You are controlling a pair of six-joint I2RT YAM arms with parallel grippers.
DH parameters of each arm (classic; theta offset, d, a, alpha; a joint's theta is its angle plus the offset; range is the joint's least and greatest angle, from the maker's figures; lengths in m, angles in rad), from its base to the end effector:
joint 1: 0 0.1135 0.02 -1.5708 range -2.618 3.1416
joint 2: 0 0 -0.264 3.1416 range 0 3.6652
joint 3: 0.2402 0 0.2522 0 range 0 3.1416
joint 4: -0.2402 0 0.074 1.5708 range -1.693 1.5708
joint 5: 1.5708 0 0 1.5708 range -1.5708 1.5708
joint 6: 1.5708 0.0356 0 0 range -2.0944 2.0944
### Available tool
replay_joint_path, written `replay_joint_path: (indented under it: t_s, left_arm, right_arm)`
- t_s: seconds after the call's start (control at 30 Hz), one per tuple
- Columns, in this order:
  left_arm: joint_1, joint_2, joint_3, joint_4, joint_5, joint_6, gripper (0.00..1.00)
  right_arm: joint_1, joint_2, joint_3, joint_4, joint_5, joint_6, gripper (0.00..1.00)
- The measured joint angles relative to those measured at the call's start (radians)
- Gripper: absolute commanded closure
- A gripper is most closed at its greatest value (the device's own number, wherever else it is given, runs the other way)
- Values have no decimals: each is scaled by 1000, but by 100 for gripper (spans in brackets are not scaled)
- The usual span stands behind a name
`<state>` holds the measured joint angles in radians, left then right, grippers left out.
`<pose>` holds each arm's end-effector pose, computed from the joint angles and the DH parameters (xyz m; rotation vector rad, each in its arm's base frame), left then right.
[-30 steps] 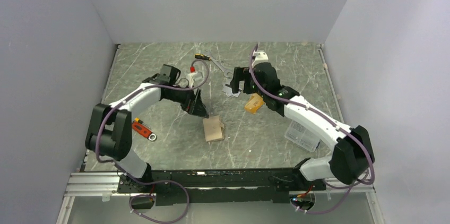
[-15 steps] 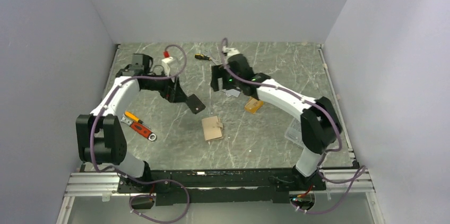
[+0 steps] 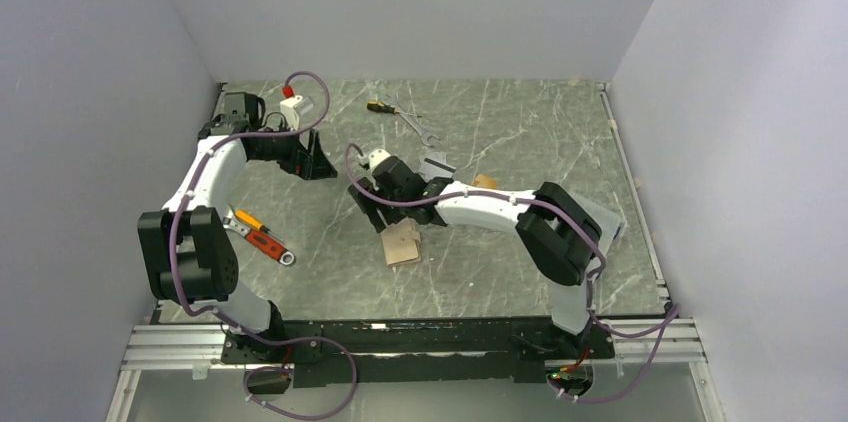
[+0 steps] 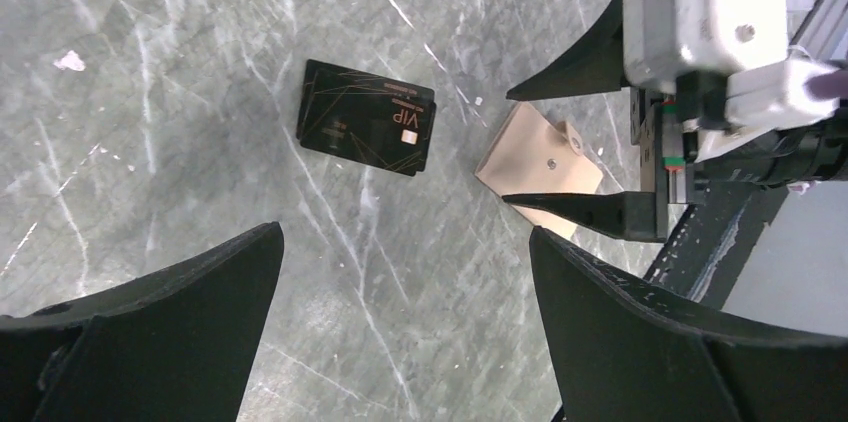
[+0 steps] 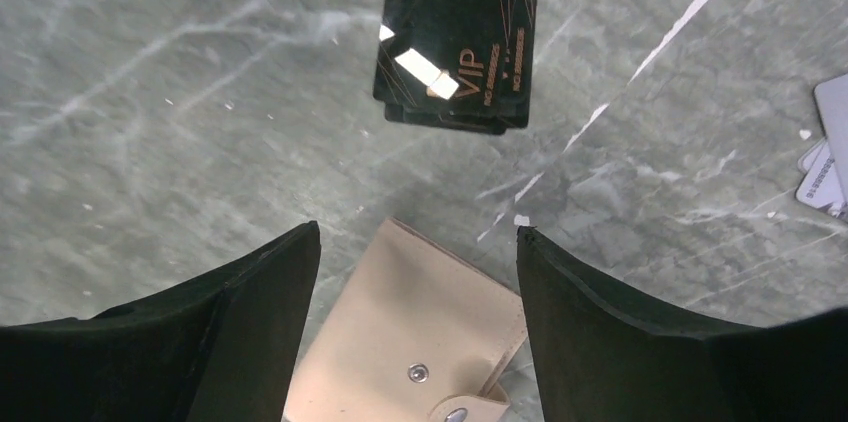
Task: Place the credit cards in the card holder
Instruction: Move the card holder to the center of the board.
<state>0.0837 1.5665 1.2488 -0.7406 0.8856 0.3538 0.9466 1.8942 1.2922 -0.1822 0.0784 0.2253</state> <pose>0.3188 -0.0009 0.2738 0.5941 2.2451 -0.9358 0.2461 0.3370 0.1972 -0.8115 2.2625 0.4729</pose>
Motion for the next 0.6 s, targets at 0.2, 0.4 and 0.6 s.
replay_joint_path:
  t_s: [0.2,0.4,0.6]
  left_arm:
    - [0,0,5,2,-58,4,1]
    - [0,-1,32,3,-95,24,1]
    - [0,-3,34,-1,-104,53,1]
  right_arm:
    - [10,11,-71,3,31,-22,30]
    - [10,-9,-158,57,58,4,34]
    - [-5,-121,-290,51,98,48,38]
